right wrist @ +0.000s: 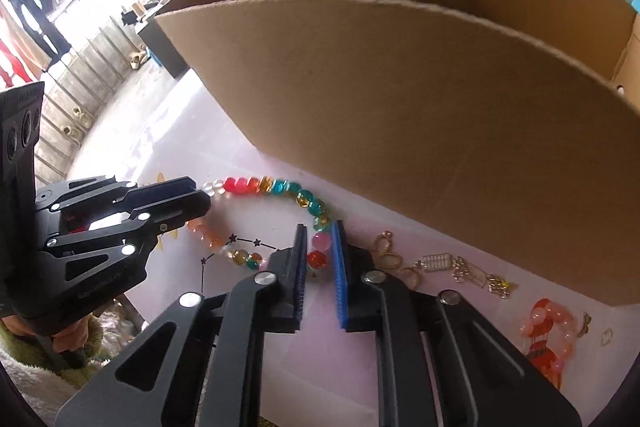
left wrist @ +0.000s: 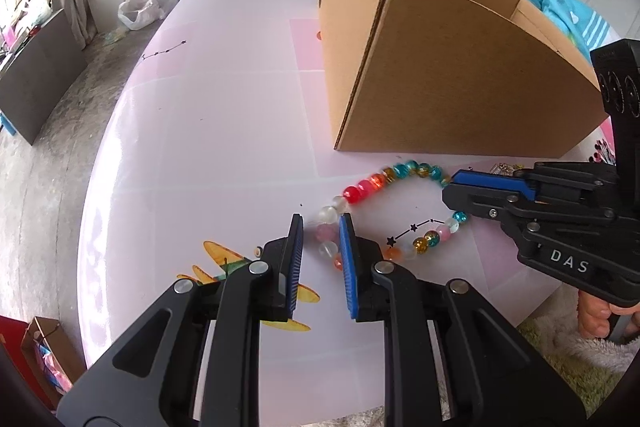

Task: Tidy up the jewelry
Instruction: 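Reach the right tool to the multicolour bead bracelet and grasp it, then carry the bead bracelet into the box with the right tool and release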

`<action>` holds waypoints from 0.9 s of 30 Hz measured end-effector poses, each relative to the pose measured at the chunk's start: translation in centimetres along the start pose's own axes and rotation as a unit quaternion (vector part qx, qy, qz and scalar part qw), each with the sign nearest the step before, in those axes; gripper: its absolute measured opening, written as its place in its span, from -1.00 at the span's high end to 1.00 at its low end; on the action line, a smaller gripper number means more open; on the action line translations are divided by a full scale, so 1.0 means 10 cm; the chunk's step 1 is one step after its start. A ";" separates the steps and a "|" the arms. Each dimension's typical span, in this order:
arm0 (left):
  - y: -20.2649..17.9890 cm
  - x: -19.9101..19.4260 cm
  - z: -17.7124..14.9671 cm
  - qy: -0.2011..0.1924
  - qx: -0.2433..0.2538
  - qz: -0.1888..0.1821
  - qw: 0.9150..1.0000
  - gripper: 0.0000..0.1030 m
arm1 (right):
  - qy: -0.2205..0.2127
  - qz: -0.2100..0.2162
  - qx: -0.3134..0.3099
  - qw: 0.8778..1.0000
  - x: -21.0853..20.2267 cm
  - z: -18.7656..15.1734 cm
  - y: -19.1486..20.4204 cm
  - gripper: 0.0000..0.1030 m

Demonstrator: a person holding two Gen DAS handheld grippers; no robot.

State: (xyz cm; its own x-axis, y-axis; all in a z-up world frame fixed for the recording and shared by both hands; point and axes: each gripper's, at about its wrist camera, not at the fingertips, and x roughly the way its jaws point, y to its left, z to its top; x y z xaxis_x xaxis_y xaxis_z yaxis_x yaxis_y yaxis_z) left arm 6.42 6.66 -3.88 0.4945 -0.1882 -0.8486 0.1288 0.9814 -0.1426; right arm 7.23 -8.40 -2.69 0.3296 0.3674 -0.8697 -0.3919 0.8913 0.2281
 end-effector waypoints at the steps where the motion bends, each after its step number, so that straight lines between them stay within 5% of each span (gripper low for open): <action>1: 0.00 0.00 0.00 0.001 0.001 -0.003 1.000 0.66 | 0.001 -0.002 -0.006 1.000 -0.01 0.00 0.02 0.80; 12: -0.07 0.05 0.08 0.007 0.009 -0.007 1.000 0.65 | 0.007 -0.007 -0.010 1.000 -0.01 0.01 0.06 0.80; 21: -0.27 0.08 0.03 -0.004 0.064 0.054 0.996 0.71 | -0.003 0.000 -0.012 1.000 -0.03 -0.02 0.00 0.80; 27: -0.27 0.02 0.01 -0.008 0.057 0.056 0.997 0.84 | -0.017 0.010 -0.008 1.000 -0.11 -0.07 -0.04 0.80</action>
State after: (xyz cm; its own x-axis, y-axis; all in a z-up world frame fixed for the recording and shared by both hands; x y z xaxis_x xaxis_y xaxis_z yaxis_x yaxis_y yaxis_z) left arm 6.24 3.98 -3.59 0.5256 -0.0789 -0.8471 0.1674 0.9858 0.0121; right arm 6.40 -9.37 -2.10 0.3507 0.3939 -0.8496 -0.4121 0.8796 0.2377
